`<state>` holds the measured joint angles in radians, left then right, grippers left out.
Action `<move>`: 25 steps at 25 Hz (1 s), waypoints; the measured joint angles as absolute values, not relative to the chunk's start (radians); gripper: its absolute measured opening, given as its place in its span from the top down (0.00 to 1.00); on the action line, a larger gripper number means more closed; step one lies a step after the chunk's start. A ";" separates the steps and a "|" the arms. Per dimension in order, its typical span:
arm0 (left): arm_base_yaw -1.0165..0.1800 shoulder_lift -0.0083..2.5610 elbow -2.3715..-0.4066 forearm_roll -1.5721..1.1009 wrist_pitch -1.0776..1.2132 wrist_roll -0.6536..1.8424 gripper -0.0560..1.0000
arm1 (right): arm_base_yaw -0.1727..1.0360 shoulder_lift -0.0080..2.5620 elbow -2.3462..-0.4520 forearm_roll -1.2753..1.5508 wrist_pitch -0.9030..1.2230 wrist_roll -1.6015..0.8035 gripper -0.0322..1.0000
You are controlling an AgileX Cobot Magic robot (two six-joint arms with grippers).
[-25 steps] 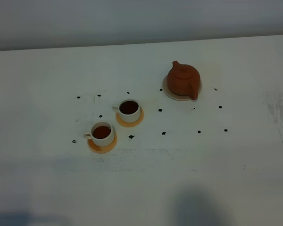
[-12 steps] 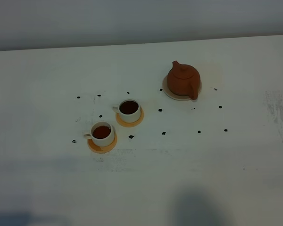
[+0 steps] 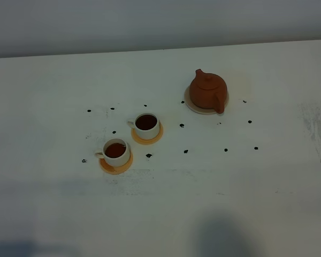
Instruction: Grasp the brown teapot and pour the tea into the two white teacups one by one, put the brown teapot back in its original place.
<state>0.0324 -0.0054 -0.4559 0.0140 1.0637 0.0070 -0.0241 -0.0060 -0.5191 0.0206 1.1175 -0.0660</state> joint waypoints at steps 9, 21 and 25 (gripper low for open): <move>0.032 -0.005 -0.456 0.014 1.064 0.007 0.74 | -0.024 -0.006 -0.519 0.021 1.117 -0.066 0.78; 0.032 -0.005 -0.456 0.014 1.064 0.007 0.74 | -0.024 -0.006 -0.519 0.021 1.117 -0.066 0.78; 0.032 -0.005 -0.456 0.014 1.064 0.007 0.74 | -0.024 -0.006 -0.519 0.021 1.117 -0.066 0.78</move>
